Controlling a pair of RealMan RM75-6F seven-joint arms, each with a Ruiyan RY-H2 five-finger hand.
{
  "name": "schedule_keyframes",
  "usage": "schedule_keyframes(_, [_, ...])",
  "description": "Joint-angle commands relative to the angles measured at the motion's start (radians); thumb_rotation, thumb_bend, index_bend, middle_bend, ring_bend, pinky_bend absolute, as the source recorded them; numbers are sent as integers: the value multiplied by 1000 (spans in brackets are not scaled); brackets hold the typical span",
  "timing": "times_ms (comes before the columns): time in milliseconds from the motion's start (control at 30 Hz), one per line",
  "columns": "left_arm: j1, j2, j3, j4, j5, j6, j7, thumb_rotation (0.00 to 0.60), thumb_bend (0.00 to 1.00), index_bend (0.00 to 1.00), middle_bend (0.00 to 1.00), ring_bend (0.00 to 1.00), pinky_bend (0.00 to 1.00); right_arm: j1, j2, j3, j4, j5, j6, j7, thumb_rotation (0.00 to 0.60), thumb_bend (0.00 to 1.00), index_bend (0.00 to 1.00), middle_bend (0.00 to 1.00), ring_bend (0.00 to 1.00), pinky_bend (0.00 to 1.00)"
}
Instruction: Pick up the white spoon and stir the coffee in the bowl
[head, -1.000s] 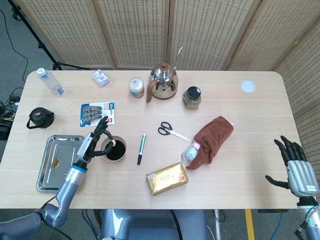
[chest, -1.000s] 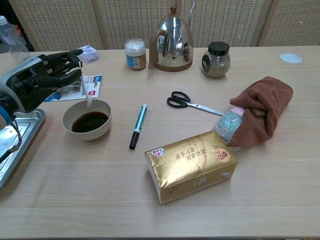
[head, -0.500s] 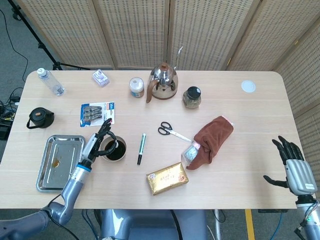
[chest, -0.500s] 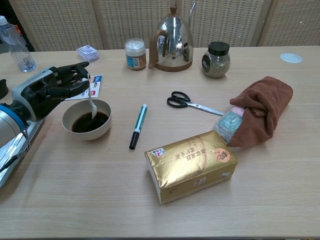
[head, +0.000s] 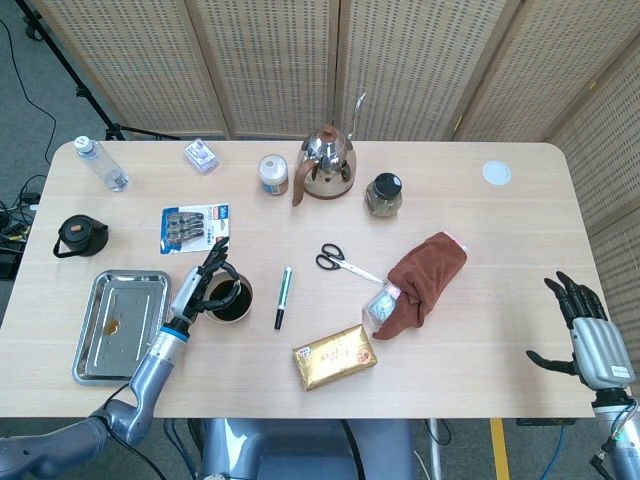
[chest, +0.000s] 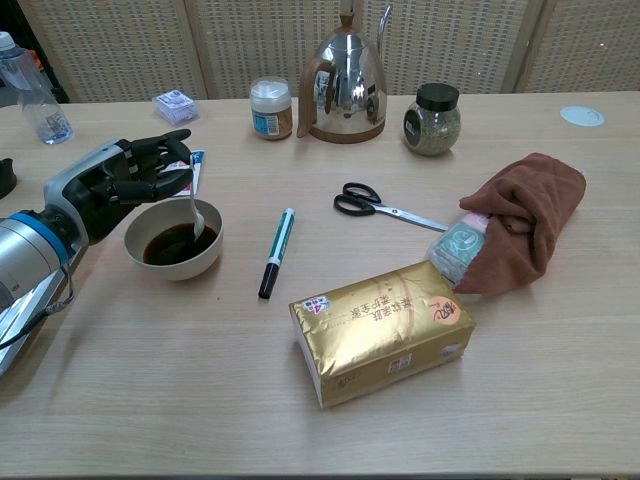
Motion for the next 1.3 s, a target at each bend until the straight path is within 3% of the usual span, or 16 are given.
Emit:
schedule_keyframes(33, [-5, -10, -2, 17, -1, -2, 7, 600, 420, 618, 0, 0, 0, 2, 0, 1, 2, 6, -6, 3, 600, 0, 0, 0, 0, 0])
schedule_keyframes(500, [-13, -47, 30, 44, 31, 8, 44, 600, 422, 618, 0, 0, 0, 4, 4, 4, 1, 11, -11, 17, 600, 0, 0, 0, 0, 0])
schedule_keyframes(867, [33, -50, 70, 28, 63, 86, 20, 600, 423, 618, 0, 0, 0, 3, 6, 0, -3, 8, -11, 18, 600, 0, 0, 0, 0, 0])
schedule_keyframes(1300, [62, -35, 68, 56, 47, 104, -37, 600, 431, 618, 0, 0, 0, 4, 0, -5, -4, 3, -13, 5, 600, 0, 0, 0, 0, 0])
